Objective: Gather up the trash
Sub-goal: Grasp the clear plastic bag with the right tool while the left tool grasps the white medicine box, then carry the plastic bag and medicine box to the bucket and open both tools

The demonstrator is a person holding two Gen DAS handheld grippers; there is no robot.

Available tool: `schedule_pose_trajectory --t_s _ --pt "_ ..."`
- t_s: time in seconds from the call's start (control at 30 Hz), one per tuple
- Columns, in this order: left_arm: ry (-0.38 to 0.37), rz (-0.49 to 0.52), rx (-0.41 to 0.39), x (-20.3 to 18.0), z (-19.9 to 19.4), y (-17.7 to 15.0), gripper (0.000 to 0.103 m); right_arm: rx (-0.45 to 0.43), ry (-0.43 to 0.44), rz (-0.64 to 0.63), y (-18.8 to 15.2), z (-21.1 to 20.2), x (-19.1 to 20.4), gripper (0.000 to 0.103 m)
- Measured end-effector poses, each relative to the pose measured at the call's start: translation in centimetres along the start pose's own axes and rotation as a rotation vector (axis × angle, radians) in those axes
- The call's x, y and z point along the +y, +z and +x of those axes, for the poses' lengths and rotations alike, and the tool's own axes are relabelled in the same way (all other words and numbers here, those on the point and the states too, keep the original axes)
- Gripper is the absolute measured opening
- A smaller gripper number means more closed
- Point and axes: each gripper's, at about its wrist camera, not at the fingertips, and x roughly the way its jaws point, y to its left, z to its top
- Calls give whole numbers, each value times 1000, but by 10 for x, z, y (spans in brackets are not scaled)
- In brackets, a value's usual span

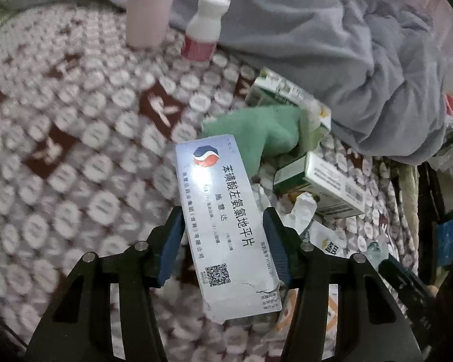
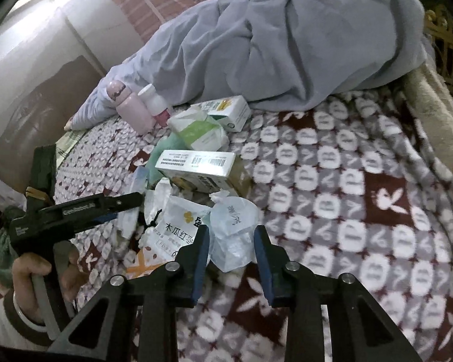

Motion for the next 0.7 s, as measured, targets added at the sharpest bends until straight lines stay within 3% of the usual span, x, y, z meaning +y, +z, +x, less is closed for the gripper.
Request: schedule_pose_trajectory --t_s 0.27,0.7 --pt "-15 160 -22 -48 -27 -15 51 -24 -28 6 -8 -27 -6 29" --pt "-49 335 -18 -129 -27 -49 51 -71 -94 20 -19 -67 -22 29"
